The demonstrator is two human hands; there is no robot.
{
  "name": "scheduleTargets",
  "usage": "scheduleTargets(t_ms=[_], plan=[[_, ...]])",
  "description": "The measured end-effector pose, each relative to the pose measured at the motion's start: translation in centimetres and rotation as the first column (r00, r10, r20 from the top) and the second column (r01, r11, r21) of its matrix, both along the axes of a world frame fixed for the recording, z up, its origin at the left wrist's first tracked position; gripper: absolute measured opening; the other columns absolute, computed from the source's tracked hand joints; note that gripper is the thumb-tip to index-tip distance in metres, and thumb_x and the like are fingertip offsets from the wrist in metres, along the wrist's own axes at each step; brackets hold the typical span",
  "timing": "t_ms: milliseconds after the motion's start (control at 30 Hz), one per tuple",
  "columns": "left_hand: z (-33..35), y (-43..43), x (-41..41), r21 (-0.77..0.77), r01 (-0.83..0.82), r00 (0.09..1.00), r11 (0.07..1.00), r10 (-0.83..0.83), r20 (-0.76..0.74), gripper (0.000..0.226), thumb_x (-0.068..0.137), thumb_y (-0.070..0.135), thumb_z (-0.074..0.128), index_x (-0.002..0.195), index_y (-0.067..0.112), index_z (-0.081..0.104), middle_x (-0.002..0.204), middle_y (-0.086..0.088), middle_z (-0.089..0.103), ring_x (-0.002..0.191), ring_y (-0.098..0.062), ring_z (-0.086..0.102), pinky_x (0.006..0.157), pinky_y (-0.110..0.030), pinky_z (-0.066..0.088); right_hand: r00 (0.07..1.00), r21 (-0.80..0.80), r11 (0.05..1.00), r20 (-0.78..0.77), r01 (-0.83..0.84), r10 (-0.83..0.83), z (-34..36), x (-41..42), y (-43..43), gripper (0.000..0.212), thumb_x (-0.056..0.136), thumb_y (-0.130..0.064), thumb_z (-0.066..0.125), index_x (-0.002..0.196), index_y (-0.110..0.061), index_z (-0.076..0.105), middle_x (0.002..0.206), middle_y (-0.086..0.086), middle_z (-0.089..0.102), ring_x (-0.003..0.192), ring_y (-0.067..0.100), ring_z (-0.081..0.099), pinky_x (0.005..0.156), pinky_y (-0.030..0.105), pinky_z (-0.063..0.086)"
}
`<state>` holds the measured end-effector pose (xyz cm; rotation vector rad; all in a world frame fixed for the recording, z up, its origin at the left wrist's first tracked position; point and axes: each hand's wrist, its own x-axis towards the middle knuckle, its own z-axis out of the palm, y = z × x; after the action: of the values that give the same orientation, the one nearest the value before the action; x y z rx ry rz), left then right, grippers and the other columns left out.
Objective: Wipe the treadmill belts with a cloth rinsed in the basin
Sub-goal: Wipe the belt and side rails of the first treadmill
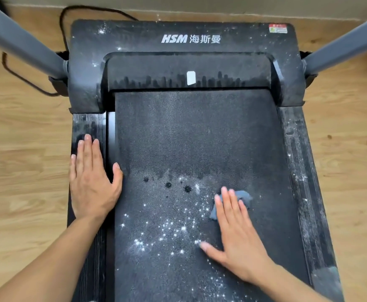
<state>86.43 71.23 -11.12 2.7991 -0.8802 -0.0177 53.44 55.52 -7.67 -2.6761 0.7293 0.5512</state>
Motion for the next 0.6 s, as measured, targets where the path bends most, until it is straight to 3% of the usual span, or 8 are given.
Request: scheduleTargets(t_ms=[100, 267, 467, 600], plan=[[-0.1, 0.1, 0.0, 0.006, -0.003, 1.0, 1.0, 0.003, -0.011, 0.078, 0.099, 0.045, 0.037, 0.165, 0.008, 0.021, 0.176, -0.004, 0.008, 0.163, -0.016, 0.004, 0.132, -0.044, 0.009, 0.998, -0.055, 0.996, 0.004, -0.068, 0.068, -1.0, 0.6, -2.3, 0.109, 0.096, -0.085, 0.027, 0.166, -0.007, -0.004, 0.173, 0.011, -0.021, 0.16, 0.028, -0.017, 0.127, 0.046, 0.001], [-0.2, 0.3, 0.1, 0.06, 0.016, 1.0, 0.998, -0.015, -0.026, 0.078, 0.101, 0.047, 0.03, 0.166, 0.008, 0.014, 0.177, -0.005, 0.002, 0.163, -0.018, -0.002, 0.132, -0.043, 0.004, 0.994, -0.068, 0.995, 0.092, 0.066, -0.06, -1.4, 9.4, -8.6, 0.112, 0.094, -0.086, 0.026, 0.165, -0.008, -0.011, 0.171, 0.01, -0.027, 0.157, 0.022, -0.03, 0.13, 0.046, -0.009], [0.9, 0.8, 2.3, 0.167, 0.14, 0.944, 0.976, -0.081, -0.319, 0.094, 0.095, 0.068, 0.015, 0.166, 0.013, -0.014, 0.17, 0.002, -0.031, 0.153, -0.008, -0.035, 0.122, -0.029, -0.025, 0.981, 0.014, 0.981, 0.045, -0.192, 0.191, -0.8, 1.4, -0.1, 0.115, 0.092, -0.088, 0.03, 0.166, -0.007, -0.006, 0.173, 0.012, -0.021, 0.16, 0.028, -0.02, 0.129, 0.051, 0.007], [1.2, 0.2, 2.2, 0.216, 0.149, 0.939, 0.965, -0.07, -0.337, 0.09, 0.104, 0.06, 0.026, 0.164, 0.009, -0.016, 0.171, -0.005, -0.03, 0.155, -0.015, -0.033, 0.12, -0.034, -0.025, 0.976, -0.04, 0.981, 0.1, -0.189, 0.192, -1.8, 7.9, -2.8, 0.115, 0.091, -0.09, 0.023, 0.166, -0.008, -0.006, 0.173, 0.013, -0.02, 0.16, 0.028, -0.021, 0.131, 0.05, 0.001]])
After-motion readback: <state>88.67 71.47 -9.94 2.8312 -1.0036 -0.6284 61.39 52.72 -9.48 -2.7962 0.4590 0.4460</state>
